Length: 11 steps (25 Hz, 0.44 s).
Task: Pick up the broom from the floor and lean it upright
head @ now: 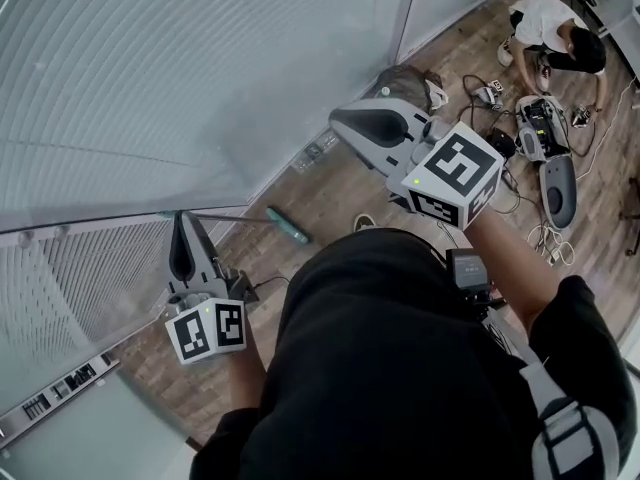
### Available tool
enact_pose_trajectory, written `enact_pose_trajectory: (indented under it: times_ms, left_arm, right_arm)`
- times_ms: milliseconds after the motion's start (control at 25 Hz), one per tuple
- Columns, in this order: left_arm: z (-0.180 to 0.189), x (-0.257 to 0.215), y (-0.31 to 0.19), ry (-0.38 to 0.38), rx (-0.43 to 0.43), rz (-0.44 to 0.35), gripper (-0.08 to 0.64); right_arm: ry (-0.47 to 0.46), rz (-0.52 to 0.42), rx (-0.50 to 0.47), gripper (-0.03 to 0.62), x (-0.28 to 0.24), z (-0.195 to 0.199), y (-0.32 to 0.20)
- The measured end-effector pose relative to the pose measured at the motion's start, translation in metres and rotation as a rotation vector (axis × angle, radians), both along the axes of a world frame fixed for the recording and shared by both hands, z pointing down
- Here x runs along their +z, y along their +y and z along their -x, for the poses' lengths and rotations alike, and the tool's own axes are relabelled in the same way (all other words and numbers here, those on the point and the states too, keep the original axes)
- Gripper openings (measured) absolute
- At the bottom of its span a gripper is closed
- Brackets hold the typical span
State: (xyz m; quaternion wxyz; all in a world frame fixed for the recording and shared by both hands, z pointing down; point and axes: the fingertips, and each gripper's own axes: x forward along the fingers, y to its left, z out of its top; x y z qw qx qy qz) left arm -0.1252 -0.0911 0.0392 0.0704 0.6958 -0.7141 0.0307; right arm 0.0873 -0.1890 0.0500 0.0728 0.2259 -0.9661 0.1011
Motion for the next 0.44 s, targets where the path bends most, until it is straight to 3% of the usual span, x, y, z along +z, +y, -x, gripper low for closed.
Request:
enact_pose_trajectory:
  times_ms: [440]
  left_arm:
    - [0.010,-0.002,0.022,0.015,-0.066,-0.005,0.023]
  right_arm:
    - [-0.016,0.006,-0.040,0.021,0.002,0.010,0.010]
